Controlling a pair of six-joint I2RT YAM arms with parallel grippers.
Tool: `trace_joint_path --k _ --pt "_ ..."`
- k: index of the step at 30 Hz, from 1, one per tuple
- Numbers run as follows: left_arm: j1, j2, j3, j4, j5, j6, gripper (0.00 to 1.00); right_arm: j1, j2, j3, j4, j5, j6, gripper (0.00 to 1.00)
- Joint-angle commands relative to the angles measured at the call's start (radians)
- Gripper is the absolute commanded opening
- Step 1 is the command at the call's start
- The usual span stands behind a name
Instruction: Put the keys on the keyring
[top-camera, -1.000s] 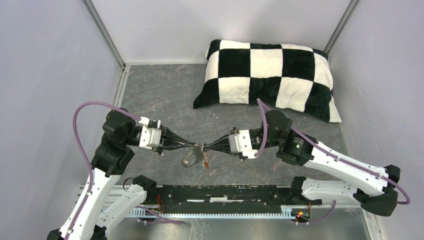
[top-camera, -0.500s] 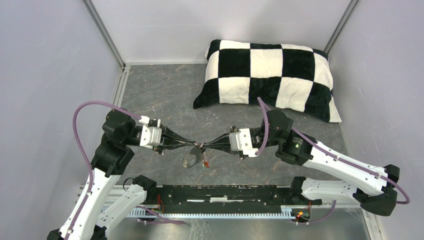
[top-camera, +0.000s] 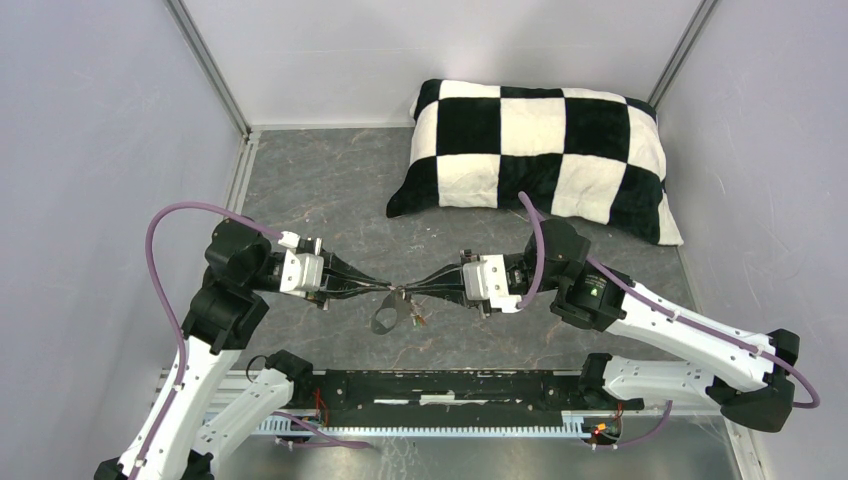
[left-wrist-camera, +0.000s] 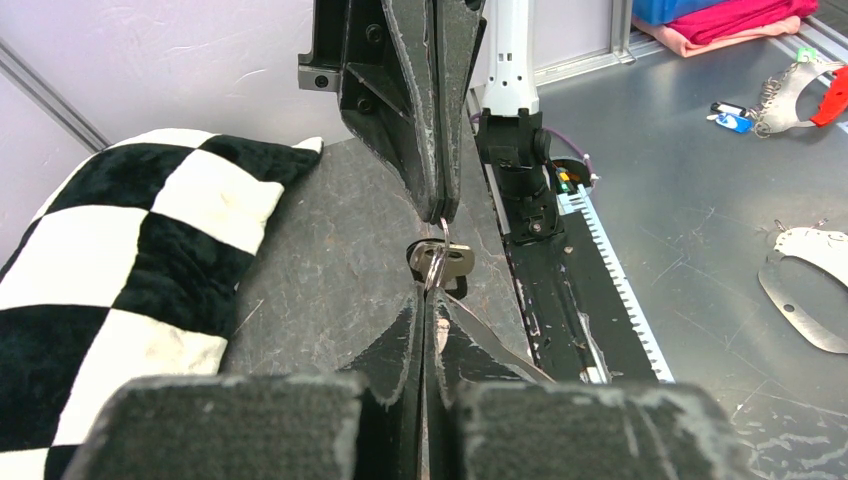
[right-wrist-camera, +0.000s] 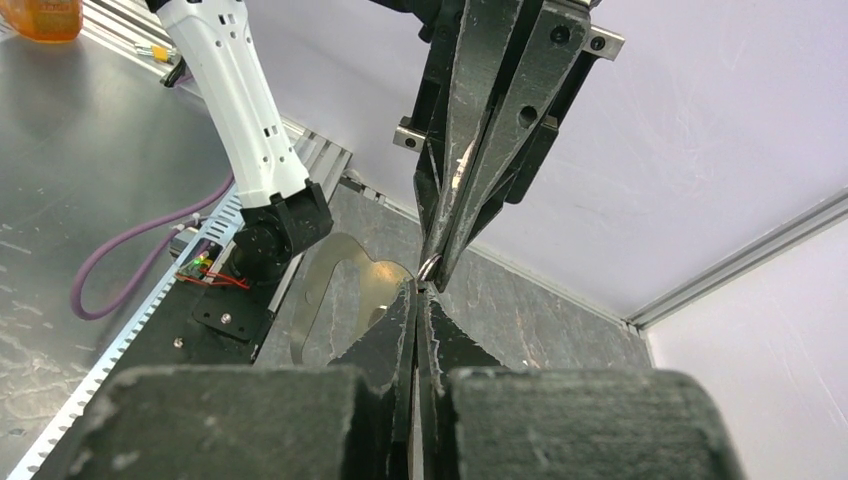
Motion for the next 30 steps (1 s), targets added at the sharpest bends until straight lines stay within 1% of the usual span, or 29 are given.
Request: trace_joint_path --k 1,10,23,30 --pt "-0.002 -0.003 0.004 0.035 -0.012 -0.044 0.02 0.004 -0.005 -0.004 0.067 -0.002 0.024 0.01" --pt "-0.002 -0.008 0.003 0.035 -0.006 -0.038 0.02 0.004 0.003 -0.004 0.086 -0.006 0.031 0.01" --pt "-0.001 -0.017 0.004 0.033 0.044 -0.032 0.02 0.005 0.024 -0.003 0.08 -0.005 0.016 0.01" --pt "-0.002 -0.01 0.027 -0.03 0.061 0.017 0.02 0.005 0.017 -0.002 0.062 0.017 -0.005 0.01"
